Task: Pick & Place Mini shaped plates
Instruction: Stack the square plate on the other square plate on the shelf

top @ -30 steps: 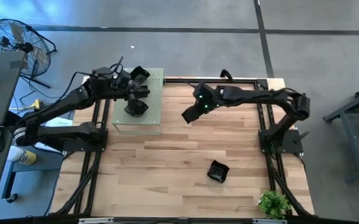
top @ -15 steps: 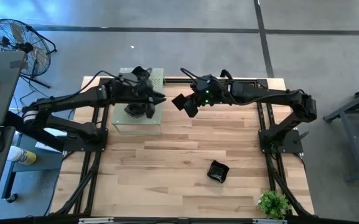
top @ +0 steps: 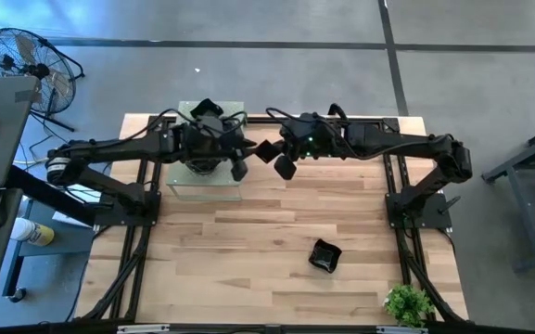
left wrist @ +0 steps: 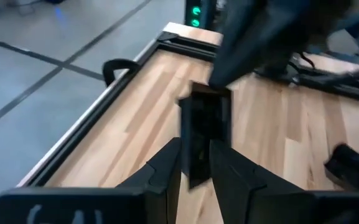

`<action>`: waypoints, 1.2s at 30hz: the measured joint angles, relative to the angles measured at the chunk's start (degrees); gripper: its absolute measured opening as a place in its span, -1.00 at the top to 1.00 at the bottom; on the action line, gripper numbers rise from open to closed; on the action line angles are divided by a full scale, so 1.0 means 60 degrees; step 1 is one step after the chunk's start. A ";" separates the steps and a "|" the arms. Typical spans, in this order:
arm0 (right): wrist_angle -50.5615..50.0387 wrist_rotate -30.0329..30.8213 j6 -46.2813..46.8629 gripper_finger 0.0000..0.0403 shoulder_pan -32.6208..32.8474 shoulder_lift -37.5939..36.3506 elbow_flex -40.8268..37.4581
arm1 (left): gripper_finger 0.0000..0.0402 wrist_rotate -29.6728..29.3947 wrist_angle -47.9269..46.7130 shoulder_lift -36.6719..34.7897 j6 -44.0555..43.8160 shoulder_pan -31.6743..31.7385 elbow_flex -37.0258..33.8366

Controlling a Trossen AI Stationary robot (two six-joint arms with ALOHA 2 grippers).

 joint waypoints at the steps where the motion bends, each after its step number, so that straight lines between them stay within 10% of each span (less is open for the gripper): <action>1: 0.0010 0.0006 -0.0027 1.00 0.0024 0.0000 0.0000 | 0.59 -0.0119 0.0015 0.0021 -0.0101 0.0000 0.0033; 26: 0.0656 0.0047 0.0121 0.90 0.0041 0.0000 0.0000 | 0.93 -0.0001 -0.0447 -0.0003 -0.1035 0.0064 0.0155; 36: 0.0605 0.0407 0.0078 0.53 0.0027 -0.0062 0.0000 | 0.98 0.0691 -0.2517 -0.1354 -0.2581 0.2288 0.0169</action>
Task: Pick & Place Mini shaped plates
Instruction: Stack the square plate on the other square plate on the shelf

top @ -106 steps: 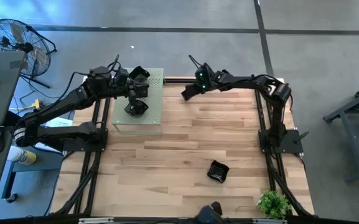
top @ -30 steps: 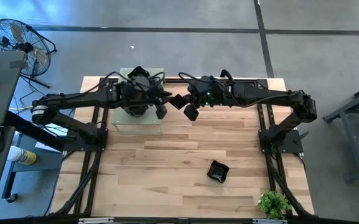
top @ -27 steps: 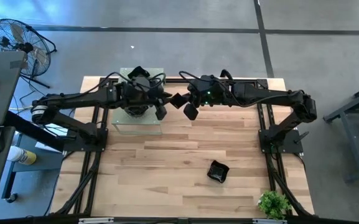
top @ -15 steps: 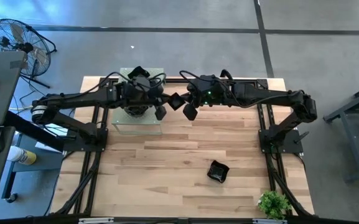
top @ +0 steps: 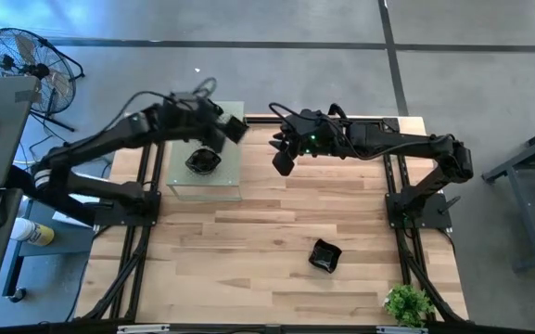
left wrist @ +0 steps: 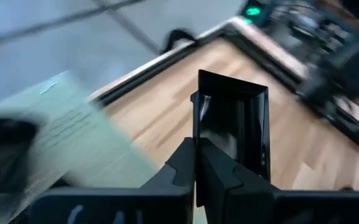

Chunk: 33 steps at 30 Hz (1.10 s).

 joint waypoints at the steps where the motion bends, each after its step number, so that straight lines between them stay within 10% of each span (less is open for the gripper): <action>1: -0.0007 -0.0005 -0.0050 0.51 0.0000 0.0000 0.0000 | 0.98 0.0104 -0.0278 -0.0144 -0.0256 0.0358 -0.0047; 10: -0.0007 -0.0017 -0.0176 0.48 0.0000 -0.0007 0.0000 | 0.99 0.1940 0.0635 -0.1694 -0.2596 0.2965 -0.2456; 33: 0.0007 0.0005 -0.0188 0.48 0.0000 -0.0011 0.0000 | 0.99 0.1815 0.0492 -0.2329 -0.5793 0.3118 -0.4210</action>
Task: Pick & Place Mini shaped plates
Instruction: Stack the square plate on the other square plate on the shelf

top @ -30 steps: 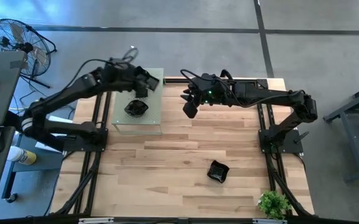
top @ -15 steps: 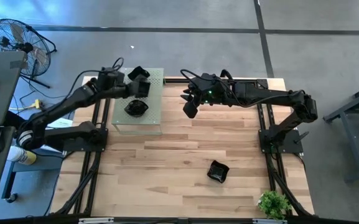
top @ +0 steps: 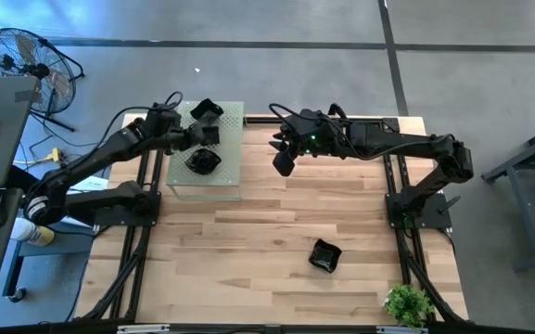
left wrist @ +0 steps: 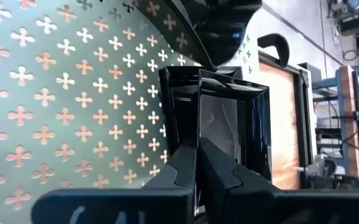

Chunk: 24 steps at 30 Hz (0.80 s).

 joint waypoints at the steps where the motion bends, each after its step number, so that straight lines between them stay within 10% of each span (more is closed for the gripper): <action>1: 0.0000 0.0000 -0.0012 0.48 0.0000 0.0000 0.0000 | 0.99 0.0003 0.0041 0.0001 -0.0072 0.0000 0.0000; 24: -0.0187 -0.0495 -0.0098 0.54 -0.0004 0.0000 0.0000 | 0.57 0.0575 0.0038 -0.0807 0.0608 0.0000 0.0015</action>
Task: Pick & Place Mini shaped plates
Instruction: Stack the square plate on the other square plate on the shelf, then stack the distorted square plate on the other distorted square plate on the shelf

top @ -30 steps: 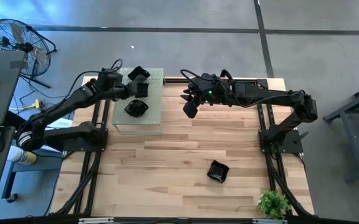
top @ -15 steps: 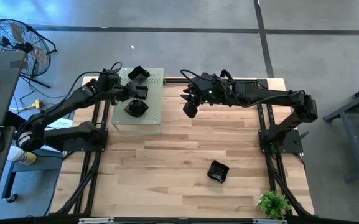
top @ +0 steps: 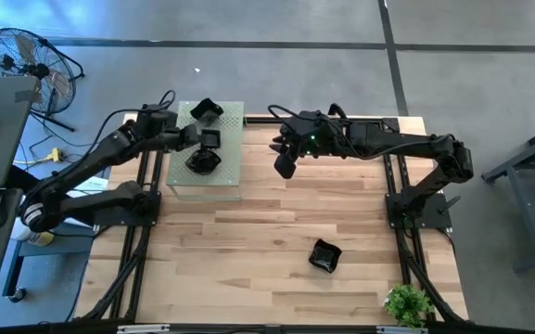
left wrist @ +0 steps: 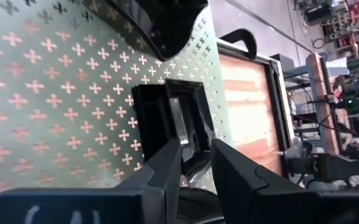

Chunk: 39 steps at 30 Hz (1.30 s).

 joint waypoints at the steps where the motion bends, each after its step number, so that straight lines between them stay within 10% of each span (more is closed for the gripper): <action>1: -0.0097 -0.0129 0.0001 0.58 0.0000 0.0000 0.0000 | 0.57 -0.0069 -0.0052 -0.0080 0.0118 0.0000 0.0000; 15: -0.2104 -0.1991 0.0346 0.96 0.0096 -0.0580 -0.0185 | 0.93 -0.0193 -0.0586 -0.0328 0.3563 -0.0004 0.0555; 25: -0.0800 -0.3833 0.2063 0.99 0.1322 -0.2063 -0.4937 | 0.91 0.1281 0.0446 -0.0231 0.4012 -0.0007 0.0794; 39: 0.1285 -0.3306 0.5896 0.45 0.4752 -0.2510 -0.8492 | 0.91 0.1113 0.0650 -0.0082 0.5524 -0.0007 0.0787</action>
